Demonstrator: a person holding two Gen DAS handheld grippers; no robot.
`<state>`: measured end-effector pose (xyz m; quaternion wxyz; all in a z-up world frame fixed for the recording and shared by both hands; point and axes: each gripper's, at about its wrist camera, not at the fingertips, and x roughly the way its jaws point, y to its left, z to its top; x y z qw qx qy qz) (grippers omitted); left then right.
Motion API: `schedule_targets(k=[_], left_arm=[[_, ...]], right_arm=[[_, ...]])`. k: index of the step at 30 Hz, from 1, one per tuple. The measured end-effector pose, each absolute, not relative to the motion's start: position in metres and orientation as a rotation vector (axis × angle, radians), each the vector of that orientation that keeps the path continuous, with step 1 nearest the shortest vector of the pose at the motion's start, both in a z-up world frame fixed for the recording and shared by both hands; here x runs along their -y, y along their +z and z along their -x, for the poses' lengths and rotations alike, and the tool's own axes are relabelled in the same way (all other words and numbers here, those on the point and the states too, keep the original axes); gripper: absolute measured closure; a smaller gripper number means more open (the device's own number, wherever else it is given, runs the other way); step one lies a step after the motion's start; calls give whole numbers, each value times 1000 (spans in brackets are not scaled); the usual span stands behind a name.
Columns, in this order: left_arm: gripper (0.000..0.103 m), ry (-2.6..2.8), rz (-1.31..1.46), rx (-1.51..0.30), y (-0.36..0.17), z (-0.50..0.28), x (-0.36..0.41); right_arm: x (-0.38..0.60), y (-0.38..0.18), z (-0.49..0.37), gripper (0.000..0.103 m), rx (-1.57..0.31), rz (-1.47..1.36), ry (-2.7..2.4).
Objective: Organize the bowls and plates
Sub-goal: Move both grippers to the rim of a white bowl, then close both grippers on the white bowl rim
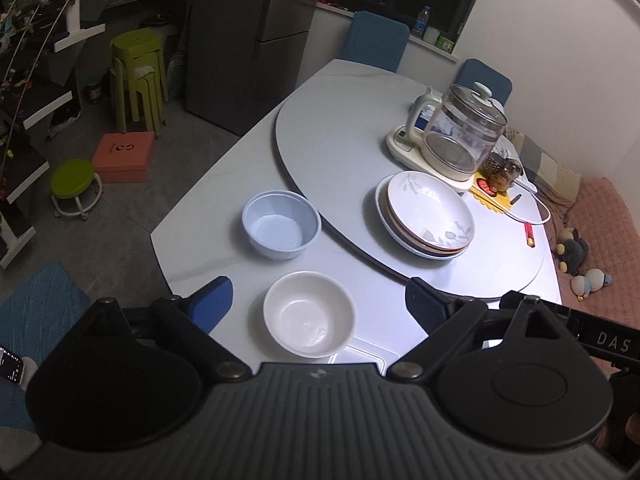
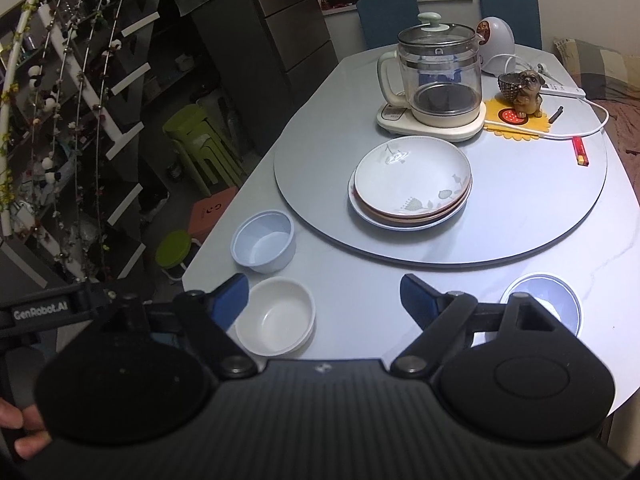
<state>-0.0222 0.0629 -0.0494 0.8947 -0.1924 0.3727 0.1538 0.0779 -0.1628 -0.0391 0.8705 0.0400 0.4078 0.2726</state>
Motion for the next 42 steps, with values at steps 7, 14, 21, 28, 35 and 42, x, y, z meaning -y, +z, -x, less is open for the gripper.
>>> schedule_targets(k=[7, 14, 21, 28, 35, 42], left_arm=[[8, 327, 409, -790, -58, 5, -83], [8, 332, 423, -816, -65, -19, -120], [8, 354, 437, -844, -78, -46, -176], [8, 323, 467, -894, -103, -80, -227], [15, 262, 518, -951, -138, -111, -263], [39, 178, 601, -1014, -172, -143, -288]], right_arm=[[146, -46, -86, 19, -892, -69, 588], [112, -50, -104, 19, -915, -54, 582], [69, -53, -123, 19, -931, -26, 629], [32, -73, -152, 23, -1002, -48, 608], [-1, -91, -174, 32, -1076, -63, 582], [-23, -112, -193, 49, -1144, -68, 516]])
